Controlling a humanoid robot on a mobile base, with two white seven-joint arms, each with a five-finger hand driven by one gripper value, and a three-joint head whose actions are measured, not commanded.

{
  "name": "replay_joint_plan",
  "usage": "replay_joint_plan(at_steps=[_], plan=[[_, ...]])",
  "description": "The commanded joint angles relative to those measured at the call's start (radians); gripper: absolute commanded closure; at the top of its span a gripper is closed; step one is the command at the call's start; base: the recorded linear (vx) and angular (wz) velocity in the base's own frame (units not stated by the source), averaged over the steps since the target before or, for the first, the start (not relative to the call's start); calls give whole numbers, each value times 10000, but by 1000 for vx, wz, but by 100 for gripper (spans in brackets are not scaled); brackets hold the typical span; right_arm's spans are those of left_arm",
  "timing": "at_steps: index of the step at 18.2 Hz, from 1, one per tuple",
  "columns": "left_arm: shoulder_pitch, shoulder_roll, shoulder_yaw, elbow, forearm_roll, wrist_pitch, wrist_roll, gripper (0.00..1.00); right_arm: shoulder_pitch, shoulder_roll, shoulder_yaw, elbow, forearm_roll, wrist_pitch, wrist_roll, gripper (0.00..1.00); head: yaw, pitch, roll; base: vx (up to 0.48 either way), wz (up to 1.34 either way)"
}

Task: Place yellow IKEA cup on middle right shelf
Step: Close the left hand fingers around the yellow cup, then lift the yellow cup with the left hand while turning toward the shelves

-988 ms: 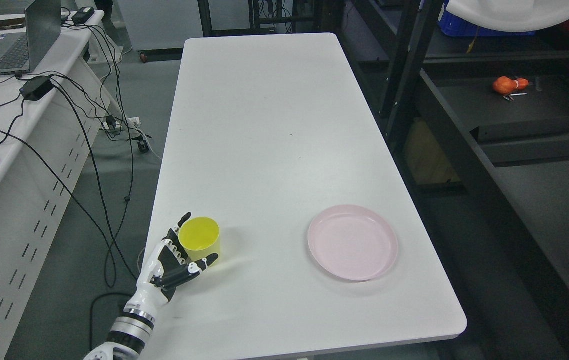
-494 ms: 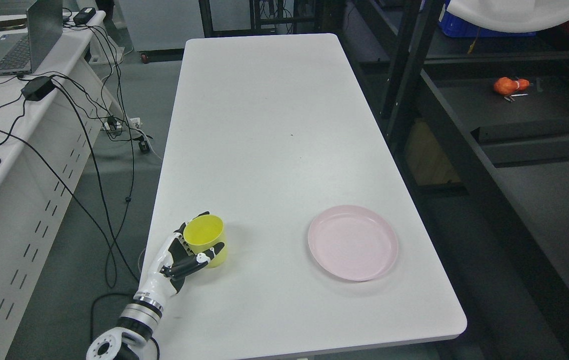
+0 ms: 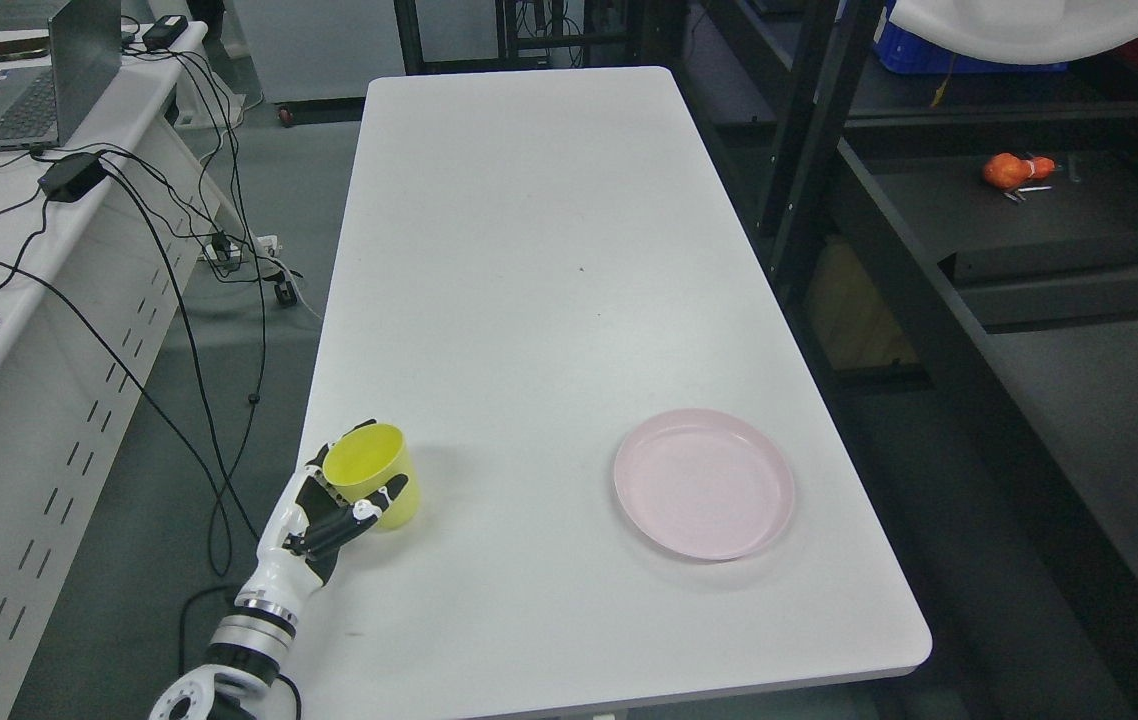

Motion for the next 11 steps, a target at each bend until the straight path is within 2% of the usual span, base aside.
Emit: replay_joint_plan(at_steps=[1, 4, 8, 11], plan=[[915, 160, 901, -1941, 1626, -223, -135, 100, 139, -175, 169, 0, -245, 7, -7, 1, 0, 0, 0, -3, 15], [1178, 160, 932, -2588, 1889, -650, -379, 99, 139, -175, 169, 0, -245, 7, -7, 1, 0, 0, 0, -1, 5], [1301, 160, 901, -2758, 1889, -1357, -564, 99, 139, -175, 169, 0, -245, 7, -7, 1, 0, 0, 0, -38, 0], [1393, 160, 825, -2758, 1889, -1435, -564, 98, 139, -175, 169, 0, -245, 7, -7, 1, 0, 0, 0, -81, -11]])
